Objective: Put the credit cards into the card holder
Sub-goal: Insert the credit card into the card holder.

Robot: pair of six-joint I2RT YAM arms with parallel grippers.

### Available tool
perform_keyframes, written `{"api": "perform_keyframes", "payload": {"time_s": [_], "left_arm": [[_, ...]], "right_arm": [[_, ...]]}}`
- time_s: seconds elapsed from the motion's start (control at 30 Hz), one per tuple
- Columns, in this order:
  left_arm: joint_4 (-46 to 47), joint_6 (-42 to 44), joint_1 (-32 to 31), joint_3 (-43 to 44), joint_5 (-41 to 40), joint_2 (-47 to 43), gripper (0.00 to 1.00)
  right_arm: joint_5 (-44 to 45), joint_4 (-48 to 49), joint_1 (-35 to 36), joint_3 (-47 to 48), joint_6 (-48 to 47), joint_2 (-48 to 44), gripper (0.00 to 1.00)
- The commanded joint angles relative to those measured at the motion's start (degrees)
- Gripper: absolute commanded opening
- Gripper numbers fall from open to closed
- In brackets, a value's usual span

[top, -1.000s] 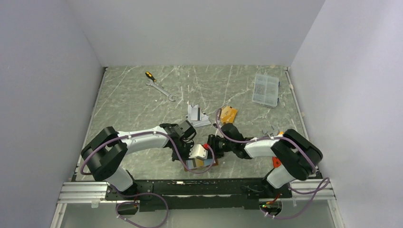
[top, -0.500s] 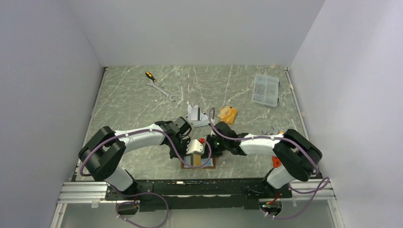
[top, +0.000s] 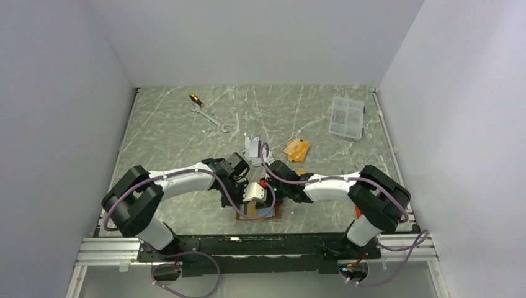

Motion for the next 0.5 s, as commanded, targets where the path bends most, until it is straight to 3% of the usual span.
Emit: {"api": "perform_keyframes", "payload": {"time_s": [0.0, 0.2, 0.47], "left_arm": [[0.7, 2.0, 0.5, -2.4, -3.8, 1.7, 0.0], [1.0, 2.3, 0.5, -3.3, -4.4, 0.6, 0.0], [1.4, 1.9, 0.6, -3.5, -4.6, -0.3, 0.0]], "right_arm": [[-1.3, 1.7, 0.0, -1.0, 0.3, -3.2, 0.0], [-1.2, 0.3, -2.7, -5.3, 0.8, -8.0, 0.0], [-2.5, 3.2, -2.7, -5.2, 1.1, -2.9, 0.0]]}}
